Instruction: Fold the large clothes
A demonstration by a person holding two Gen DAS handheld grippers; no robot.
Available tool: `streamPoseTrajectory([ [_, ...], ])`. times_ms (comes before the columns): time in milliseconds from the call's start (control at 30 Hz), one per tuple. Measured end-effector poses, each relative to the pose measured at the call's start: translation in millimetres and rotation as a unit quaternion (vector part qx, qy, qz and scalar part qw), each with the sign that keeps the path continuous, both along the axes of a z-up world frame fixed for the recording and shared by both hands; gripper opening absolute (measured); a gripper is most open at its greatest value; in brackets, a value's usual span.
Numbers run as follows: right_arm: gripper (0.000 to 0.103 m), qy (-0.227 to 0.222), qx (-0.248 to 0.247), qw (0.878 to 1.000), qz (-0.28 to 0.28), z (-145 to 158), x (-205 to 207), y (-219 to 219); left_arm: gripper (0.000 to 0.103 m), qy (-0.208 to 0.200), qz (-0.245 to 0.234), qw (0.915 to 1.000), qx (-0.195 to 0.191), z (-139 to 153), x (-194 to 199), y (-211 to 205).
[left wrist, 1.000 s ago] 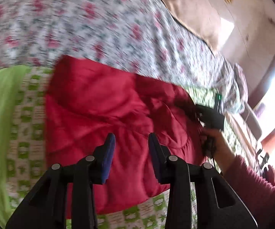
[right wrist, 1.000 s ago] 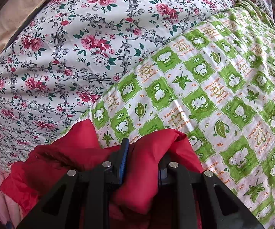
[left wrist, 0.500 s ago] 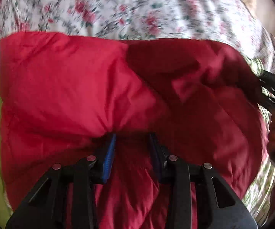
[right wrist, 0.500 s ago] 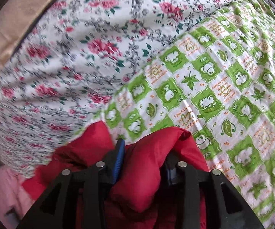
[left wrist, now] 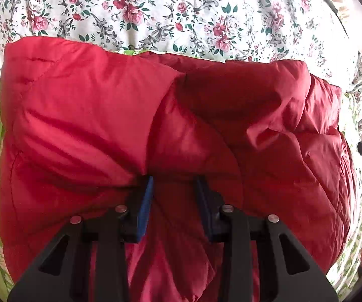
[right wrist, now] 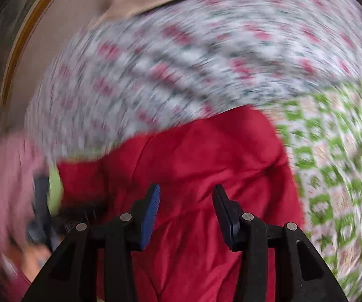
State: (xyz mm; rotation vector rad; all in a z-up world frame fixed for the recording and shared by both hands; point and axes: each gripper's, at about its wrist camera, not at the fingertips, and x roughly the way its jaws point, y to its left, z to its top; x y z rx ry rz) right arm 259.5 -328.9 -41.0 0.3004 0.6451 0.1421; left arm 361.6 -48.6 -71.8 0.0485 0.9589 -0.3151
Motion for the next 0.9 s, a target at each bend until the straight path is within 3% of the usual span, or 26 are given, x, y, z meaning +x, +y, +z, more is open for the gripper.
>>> streamPoseTrajectory([
  [100,0.044,0.031,-0.048,0.998,0.038,-15.9,26.4,24.7,0.032,0.0,-0.002,1.0,-0.002,1.6,-0.4,4.3],
  [233,0.044,0.059,-0.092,0.994,0.026,-37.5,62.4,27.2,0.021,-0.012,0.011,0.9999,0.001,10.7,5.8,22.2],
  [400,0.044,0.07,-0.053,0.996,-0.019,-50.6,85.2,2.5,0.02,-0.025,0.052,0.9982,-0.016,19.1,13.8,57.7],
  [500,0.045,0.083,-0.031,0.996,-0.03,-59.8,93.5,-5.4,0.02,-0.006,0.065,0.9971,-0.04,9.8,24.0,71.4],
  [900,0.047,0.076,-0.024,0.996,-0.047,-83.1,113.8,-8.8,0.02,-0.003,0.068,0.9976,-0.016,-21.2,57.1,54.2],
])
